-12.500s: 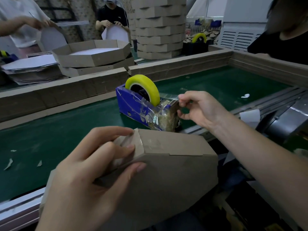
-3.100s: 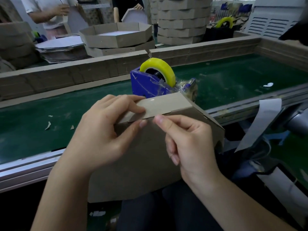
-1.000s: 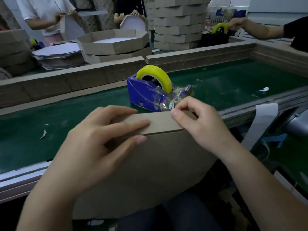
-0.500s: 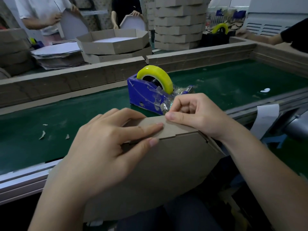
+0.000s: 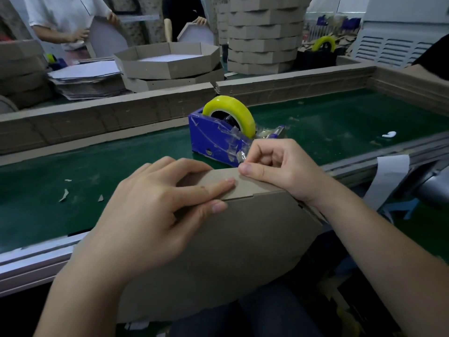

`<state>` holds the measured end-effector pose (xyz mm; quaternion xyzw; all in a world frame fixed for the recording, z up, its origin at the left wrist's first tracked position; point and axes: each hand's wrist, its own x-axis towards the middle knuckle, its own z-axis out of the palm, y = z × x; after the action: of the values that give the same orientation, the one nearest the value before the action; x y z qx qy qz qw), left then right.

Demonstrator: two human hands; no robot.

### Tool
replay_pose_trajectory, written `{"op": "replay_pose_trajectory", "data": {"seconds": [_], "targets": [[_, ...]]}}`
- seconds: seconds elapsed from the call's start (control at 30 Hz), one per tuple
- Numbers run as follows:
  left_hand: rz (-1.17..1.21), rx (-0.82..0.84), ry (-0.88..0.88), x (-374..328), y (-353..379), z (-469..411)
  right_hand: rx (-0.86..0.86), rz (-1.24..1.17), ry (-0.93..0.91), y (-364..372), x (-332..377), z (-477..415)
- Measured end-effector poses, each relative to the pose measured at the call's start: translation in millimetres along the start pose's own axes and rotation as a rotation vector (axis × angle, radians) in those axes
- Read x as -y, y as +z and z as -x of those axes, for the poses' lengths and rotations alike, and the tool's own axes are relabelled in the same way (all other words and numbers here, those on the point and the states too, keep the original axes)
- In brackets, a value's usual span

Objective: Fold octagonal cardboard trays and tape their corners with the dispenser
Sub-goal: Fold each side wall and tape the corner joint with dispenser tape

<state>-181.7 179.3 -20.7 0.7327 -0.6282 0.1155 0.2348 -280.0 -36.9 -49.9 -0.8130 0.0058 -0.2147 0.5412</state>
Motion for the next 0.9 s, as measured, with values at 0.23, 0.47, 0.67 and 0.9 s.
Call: {"op": "replay_pose_trajectory", "data": {"seconds": [0.23, 0.47, 0.67, 0.9], "targets": [[-0.001, -0.016, -0.006, 1.5, 1.8, -2.3, -0.494, 0.442, -0.109, -19.8, -22.5, -12.0], [-0.033, -0.004, -0.001, -2.1, 1.6, -2.2, -0.450, 0.474, 0.344, -41.2, -61.8, -26.4], [-0.052, -0.005, -0.005, -3.0, 0.8, -2.3, -0.642, 0.633, 0.314, -30.3, -64.3, -28.2], [-0.060, -0.015, -0.011, -1.6, 1.0, -1.7, -0.705, 0.825, 0.411, -45.2, -60.9, -31.6]]}}
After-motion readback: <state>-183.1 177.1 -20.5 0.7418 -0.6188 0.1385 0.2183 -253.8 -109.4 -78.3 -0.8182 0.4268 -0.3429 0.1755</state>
